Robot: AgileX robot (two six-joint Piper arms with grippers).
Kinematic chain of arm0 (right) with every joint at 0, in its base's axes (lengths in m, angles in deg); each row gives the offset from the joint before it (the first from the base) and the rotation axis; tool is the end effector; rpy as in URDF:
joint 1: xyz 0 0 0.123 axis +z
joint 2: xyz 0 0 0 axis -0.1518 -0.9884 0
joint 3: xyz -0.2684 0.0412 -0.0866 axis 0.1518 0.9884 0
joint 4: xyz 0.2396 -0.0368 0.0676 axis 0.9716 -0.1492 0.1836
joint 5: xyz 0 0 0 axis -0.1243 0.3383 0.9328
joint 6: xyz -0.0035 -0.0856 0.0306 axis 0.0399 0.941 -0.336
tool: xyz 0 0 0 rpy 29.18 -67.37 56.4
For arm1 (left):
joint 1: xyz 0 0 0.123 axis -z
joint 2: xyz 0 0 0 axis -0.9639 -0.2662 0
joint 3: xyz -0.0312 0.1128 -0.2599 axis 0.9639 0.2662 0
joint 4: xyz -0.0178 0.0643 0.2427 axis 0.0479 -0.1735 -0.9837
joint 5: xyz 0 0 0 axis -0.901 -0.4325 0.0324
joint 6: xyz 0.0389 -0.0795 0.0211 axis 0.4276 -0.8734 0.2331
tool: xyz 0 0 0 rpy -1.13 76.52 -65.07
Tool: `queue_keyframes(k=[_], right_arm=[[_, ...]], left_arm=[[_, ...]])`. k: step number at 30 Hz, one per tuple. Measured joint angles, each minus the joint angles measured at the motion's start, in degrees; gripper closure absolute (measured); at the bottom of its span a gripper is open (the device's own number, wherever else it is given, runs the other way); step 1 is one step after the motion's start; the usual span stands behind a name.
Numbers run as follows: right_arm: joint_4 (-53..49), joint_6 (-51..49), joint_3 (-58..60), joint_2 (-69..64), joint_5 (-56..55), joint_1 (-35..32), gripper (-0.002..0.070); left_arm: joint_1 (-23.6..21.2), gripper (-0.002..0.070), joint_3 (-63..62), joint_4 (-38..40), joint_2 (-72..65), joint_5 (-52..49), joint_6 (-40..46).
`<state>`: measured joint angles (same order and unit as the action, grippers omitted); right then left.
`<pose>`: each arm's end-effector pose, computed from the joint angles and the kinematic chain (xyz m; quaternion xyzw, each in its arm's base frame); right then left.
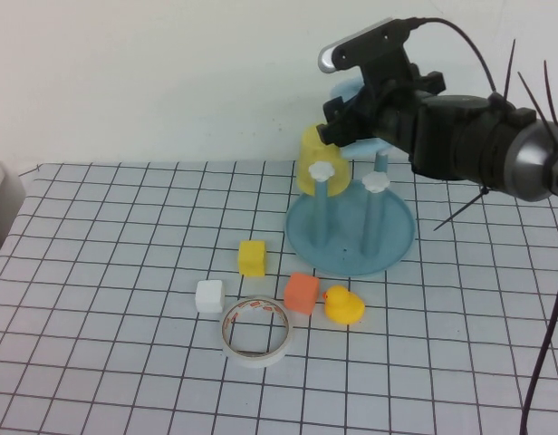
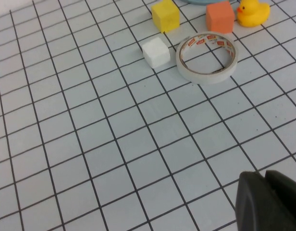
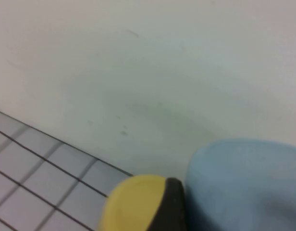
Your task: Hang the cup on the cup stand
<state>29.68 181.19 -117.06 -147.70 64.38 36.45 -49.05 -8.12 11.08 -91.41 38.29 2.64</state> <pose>0.4601 0.2137 0.2413 -0.1877 0.8094 -0.0250 0.5559 0.0483 -0.0241 0.2936 0.2228 0.8429 -0.0961 0.4803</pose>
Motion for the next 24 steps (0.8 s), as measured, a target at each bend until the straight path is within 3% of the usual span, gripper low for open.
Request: queue_keyframes(k=[14,16,20,24], right_arm=[[0.00,-4.72,0.00,0.00,2.74,0.00,0.0180],[0.00,-4.96,0.00,0.12,2.08,0.00,0.0246],[0.00,-5.58,0.00,2.19,-1.18,0.17,0.0559],[0.00,-7.44,0.41,7.31,-2.15,1.05,0.0657]], left_arm=[[0.00,0.0675,0.00,-0.14,0.00,-1.05,0.00],[0.00,0.0675,0.00,-0.26,0.00,-1.05,0.00],[0.00,0.0675,0.00,-0.71,0.57,0.42,0.00],[0.00,0.0675,0.22,-1.86,2.97,1.52,0.00]])
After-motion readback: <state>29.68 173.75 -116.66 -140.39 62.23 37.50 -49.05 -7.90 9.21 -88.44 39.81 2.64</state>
